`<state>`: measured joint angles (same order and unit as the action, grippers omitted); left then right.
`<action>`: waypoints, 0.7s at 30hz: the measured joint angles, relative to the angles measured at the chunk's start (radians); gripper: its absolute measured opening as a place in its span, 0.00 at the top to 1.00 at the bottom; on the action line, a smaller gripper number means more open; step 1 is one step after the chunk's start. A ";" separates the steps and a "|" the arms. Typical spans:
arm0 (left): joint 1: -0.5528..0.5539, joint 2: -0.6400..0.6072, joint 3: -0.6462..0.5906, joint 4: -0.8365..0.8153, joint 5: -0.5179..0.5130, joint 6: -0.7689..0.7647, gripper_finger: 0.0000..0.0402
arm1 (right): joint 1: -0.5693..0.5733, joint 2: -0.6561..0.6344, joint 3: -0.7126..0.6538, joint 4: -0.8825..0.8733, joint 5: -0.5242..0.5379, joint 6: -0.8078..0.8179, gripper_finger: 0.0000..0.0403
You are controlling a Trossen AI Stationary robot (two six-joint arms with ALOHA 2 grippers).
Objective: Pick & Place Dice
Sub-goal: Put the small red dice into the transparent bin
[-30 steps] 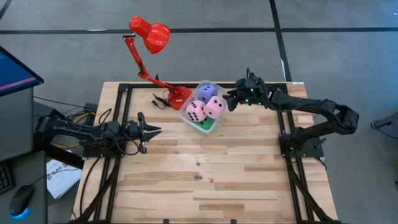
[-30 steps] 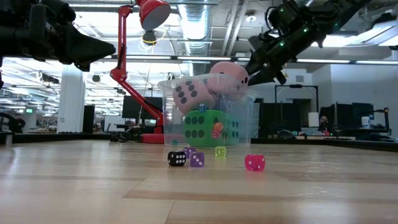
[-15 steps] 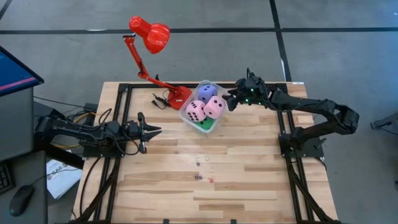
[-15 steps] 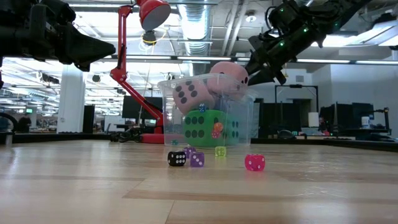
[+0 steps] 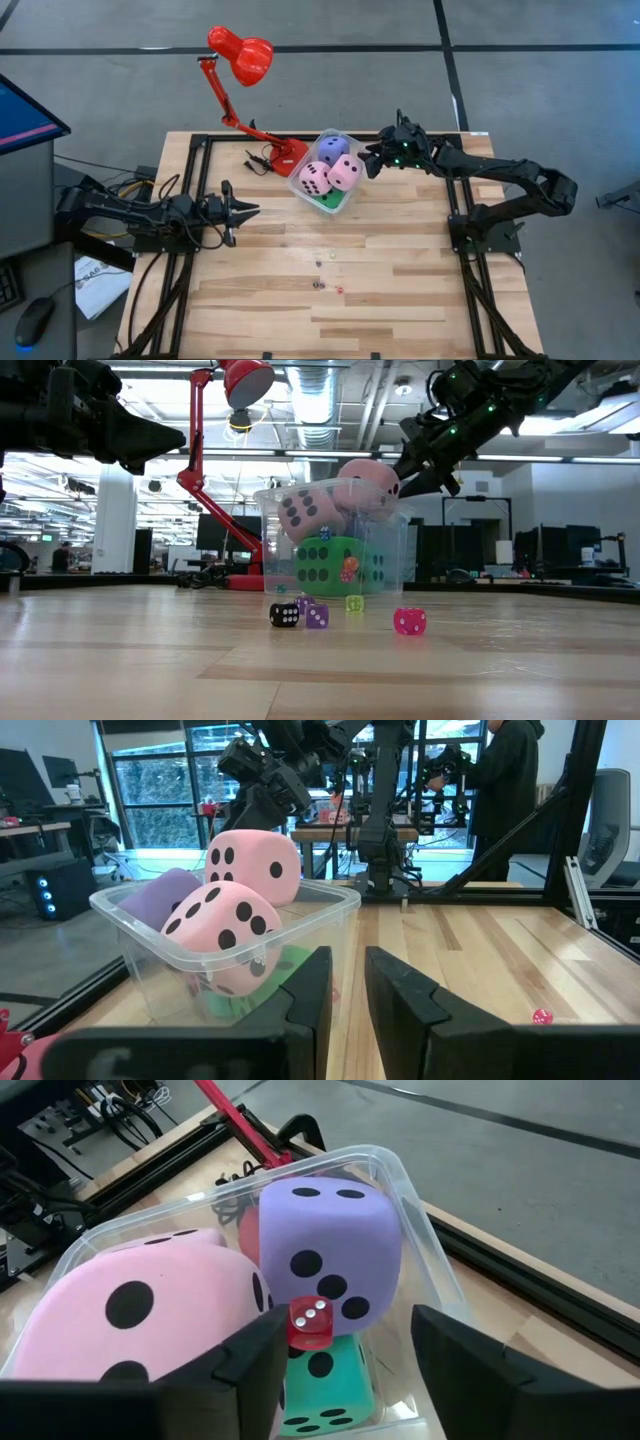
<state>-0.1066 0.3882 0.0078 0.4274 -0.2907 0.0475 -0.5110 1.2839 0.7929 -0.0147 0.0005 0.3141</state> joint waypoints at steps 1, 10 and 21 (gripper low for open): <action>0.000 0.000 0.000 0.000 0.000 0.000 0.87 | 0.000 0.000 0.000 0.000 0.000 0.000 0.50; 0.000 0.000 0.000 0.000 0.000 0.000 0.87 | 0.000 0.000 0.000 0.000 0.000 -0.011 0.50; 0.000 0.000 0.000 0.000 0.000 0.000 0.87 | 0.000 0.000 0.001 0.000 0.000 -0.011 0.59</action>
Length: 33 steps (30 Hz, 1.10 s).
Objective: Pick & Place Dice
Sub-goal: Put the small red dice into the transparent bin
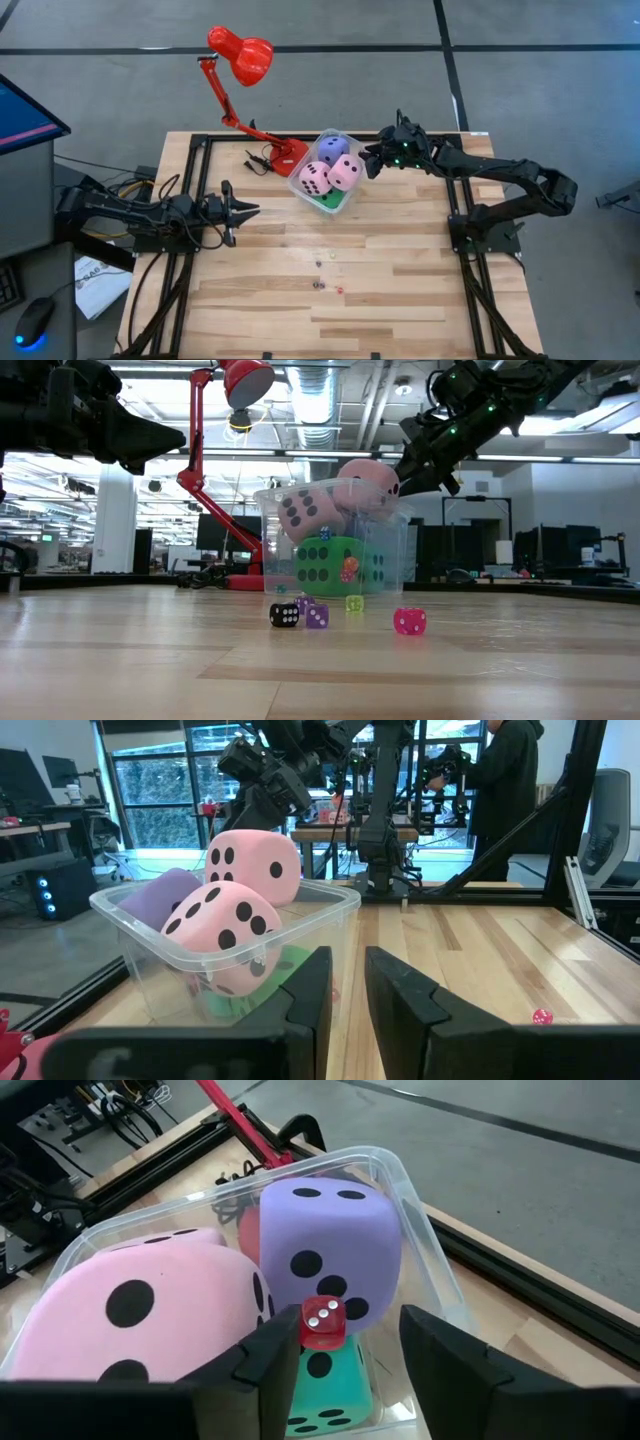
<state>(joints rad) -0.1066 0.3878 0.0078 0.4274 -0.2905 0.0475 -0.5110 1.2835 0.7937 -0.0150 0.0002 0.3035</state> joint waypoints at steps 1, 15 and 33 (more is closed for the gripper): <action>0.000 0.000 0.000 0.000 0.000 0.000 0.87 | 0.000 0.000 0.000 0.000 0.000 0.000 0.59; 0.000 0.000 0.000 0.000 0.000 0.000 0.87 | 0.020 0.000 0.000 -0.006 -0.003 -0.068 0.78; 0.000 0.000 0.000 0.000 0.000 0.000 0.87 | 0.026 0.000 0.000 -0.007 -0.001 -0.075 0.65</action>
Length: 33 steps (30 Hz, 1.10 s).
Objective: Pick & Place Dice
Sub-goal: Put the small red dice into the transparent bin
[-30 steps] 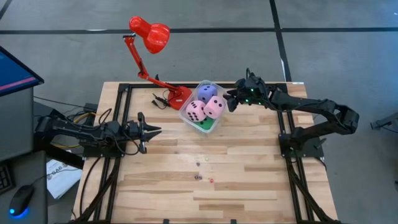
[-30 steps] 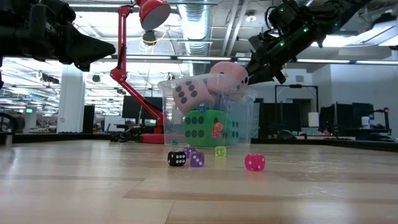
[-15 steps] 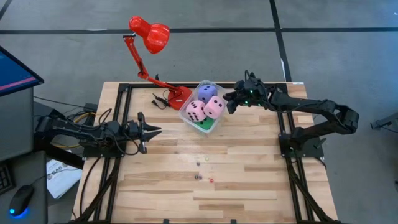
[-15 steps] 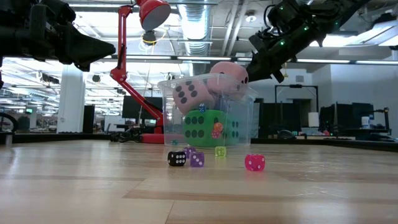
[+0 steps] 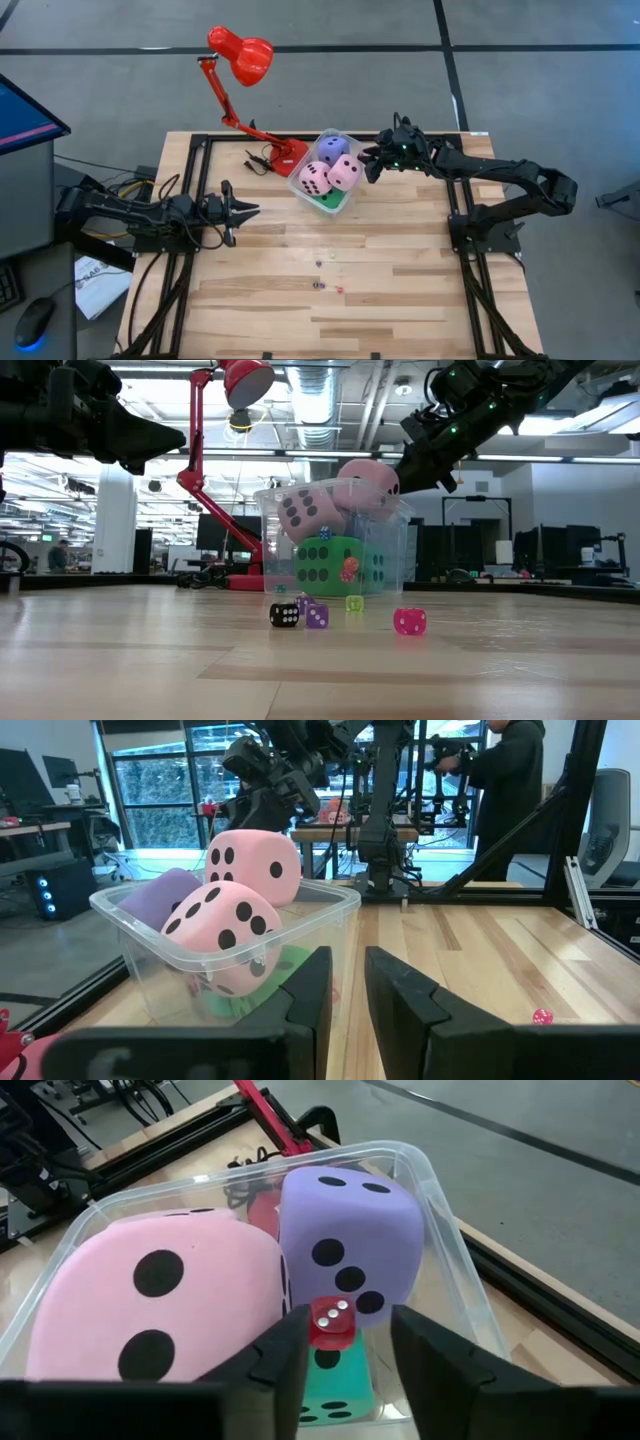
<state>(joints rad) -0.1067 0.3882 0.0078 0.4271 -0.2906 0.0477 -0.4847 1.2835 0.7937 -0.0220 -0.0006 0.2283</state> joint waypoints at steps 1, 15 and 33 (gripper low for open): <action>0.000 0.000 0.000 0.000 0.000 0.000 0.87 | 0.000 0.000 0.000 -0.001 0.000 0.000 0.63; 0.000 0.000 0.000 0.129 0.000 -0.119 0.87 | -0.003 -0.002 0.000 0.076 -0.036 -0.143 0.51; 0.001 0.010 0.000 0.362 -0.006 -0.079 0.87 | 0.044 -0.002 0.000 0.194 -0.132 -0.127 0.53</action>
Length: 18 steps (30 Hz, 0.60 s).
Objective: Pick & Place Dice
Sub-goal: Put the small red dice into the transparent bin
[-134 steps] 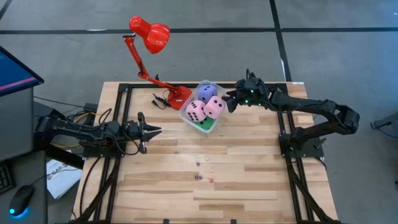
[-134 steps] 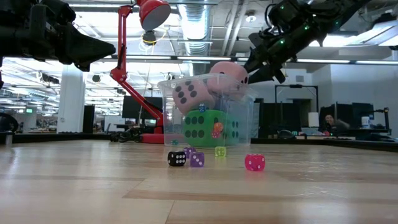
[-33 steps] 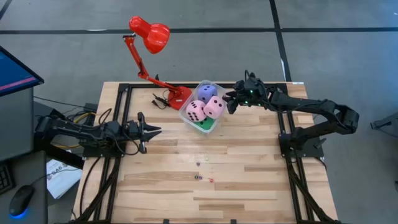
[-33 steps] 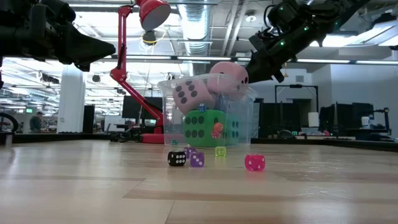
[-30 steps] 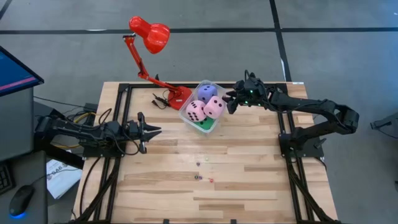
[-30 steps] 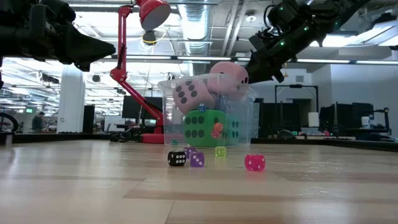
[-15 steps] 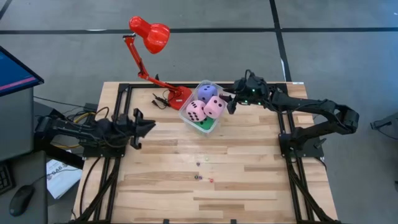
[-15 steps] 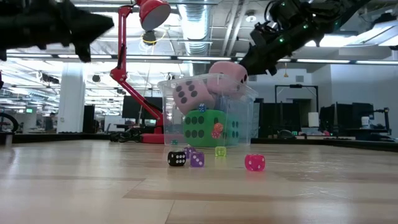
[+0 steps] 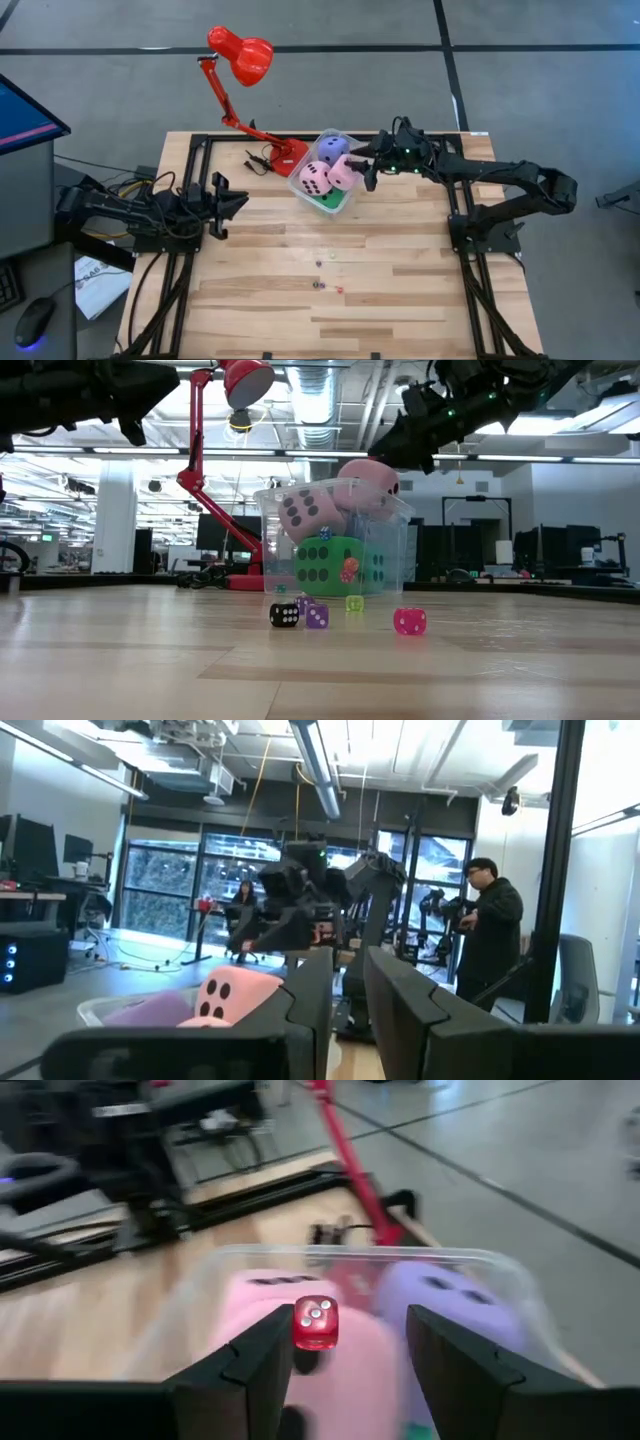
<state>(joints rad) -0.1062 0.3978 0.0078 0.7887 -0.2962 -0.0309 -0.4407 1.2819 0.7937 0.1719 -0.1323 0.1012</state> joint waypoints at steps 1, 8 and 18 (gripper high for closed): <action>0.000 0.004 0.000 0.002 0.000 0.000 0.87 | 0.010 0.000 0.000 0.004 -0.002 -0.005 0.53; 0.000 0.043 0.000 0.000 0.001 0.000 0.87 | 0.023 0.000 0.000 0.051 0.001 -0.021 0.53; 0.000 0.076 0.000 -0.001 0.001 0.000 0.87 | -0.030 0.061 -0.002 0.059 0.036 0.085 0.55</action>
<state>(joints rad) -0.1060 0.4736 0.0078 0.7881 -0.2955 -0.0309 -0.4705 1.3433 0.7921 0.2308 -0.0963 0.1867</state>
